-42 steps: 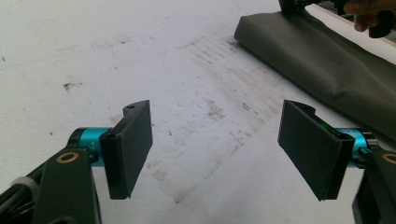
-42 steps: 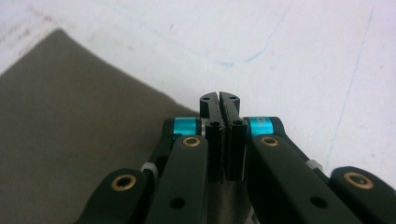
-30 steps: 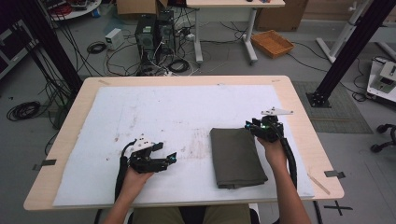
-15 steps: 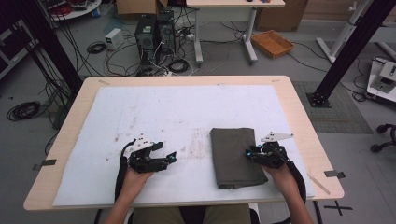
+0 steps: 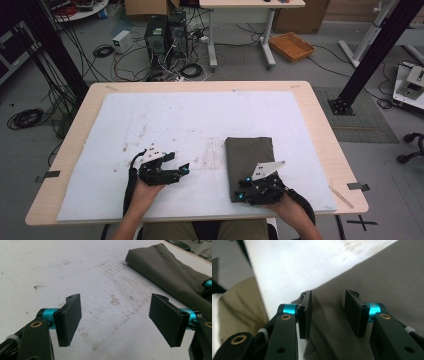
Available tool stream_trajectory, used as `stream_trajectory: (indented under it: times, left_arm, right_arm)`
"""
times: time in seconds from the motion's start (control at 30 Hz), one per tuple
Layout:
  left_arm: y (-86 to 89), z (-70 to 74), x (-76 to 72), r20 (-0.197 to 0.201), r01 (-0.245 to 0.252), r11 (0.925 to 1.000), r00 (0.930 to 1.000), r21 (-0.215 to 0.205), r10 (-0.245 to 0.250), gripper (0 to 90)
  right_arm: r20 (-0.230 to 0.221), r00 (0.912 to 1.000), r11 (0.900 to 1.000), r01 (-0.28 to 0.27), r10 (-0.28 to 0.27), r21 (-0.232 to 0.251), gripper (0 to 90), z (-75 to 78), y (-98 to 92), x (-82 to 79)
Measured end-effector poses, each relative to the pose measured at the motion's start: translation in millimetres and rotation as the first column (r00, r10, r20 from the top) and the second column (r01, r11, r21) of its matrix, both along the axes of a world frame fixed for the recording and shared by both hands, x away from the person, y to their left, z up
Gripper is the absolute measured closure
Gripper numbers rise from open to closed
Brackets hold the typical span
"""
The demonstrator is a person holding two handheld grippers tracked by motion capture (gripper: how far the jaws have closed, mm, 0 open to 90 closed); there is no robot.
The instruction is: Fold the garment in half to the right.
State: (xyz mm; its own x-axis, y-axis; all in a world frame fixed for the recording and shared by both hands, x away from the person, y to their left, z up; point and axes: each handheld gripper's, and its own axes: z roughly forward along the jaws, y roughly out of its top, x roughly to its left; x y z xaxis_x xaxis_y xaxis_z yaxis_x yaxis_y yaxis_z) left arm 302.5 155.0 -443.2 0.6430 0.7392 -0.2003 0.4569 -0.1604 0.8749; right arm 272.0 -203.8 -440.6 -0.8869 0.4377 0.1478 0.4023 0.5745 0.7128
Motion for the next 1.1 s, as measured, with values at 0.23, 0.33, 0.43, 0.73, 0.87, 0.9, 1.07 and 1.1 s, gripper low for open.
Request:
stream_trajectory:
  times: [0.23, 0.33, 0.43, 0.73, 0.87, 0.9, 1.07, 1.1]
  left_arm:
    - [1.6, 1.4, 0.0, 0.016, -0.014, 0.9999, 0.9998, -0.003, 0.014, 26.3]
    - [2.0, 3.4, -0.2, 0.027, -0.016, 0.9998, 0.9995, -0.011, 0.016, 23.6]
    - [2.5, 5.0, 0.2, 0.044, -0.021, 0.9995, 0.9988, -0.023, 0.022, 23.3]
    - [5.9, 8.5, 0.0, 0.079, -0.033, 0.9986, 0.9962, -0.042, 0.036, 23.3]
    - [7.5, 9.5, -0.8, 0.094, -0.024, 0.9987, 0.9952, -0.045, 0.029, 23.3]
    - [8.6, 9.9, -0.8, 0.097, -0.021, 0.9986, 0.9949, -0.048, 0.026, 23.3]
    - [15.1, 12.1, -3.1, 0.116, -0.03, 0.9977, 0.9926, -0.06, 0.037, 23.3]
    - [16.5, 12.7, -3.8, 0.123, -0.035, 0.9975, 0.9915, -0.062, 0.042, 23.3]
  right_arm:
    - [0.072, 0.9839, 0.985, 0.158, -0.163, 0.07, 50.2, 13.4, -37.2, 5.2]
    - [0.132, 0.9548, 0.962, 0.272, -0.266, -0.025, 51.0, 9.5, -55.3, 8.4]
    - [0.08, 0.9552, 0.953, 0.291, -0.285, -0.081, 52.2, 0.3, -69.8, 8.3]
    - [0.194, 0.8948, 0.915, 0.386, -0.402, 0.115, 22.7, 17.9, -87.7, 5.8]
    - [0.3, 0.8215, 0.875, 0.451, -0.485, 0.177, 20.6, 28.9, -91.4, 4.9]
    - [0.308, 0.8142, 0.871, 0.457, -0.492, 0.182, 20.6, 29.7, -92.5, 4.5]
    - [0.313, 0.78, 0.84, 0.505, -0.542, 0.196, 20.6, 28.0, -103.4, 0.7]
    - [0.307, 0.7766, 0.835, 0.514, -0.55, 0.197, 20.5, 27.4, -105.3, -0.6]
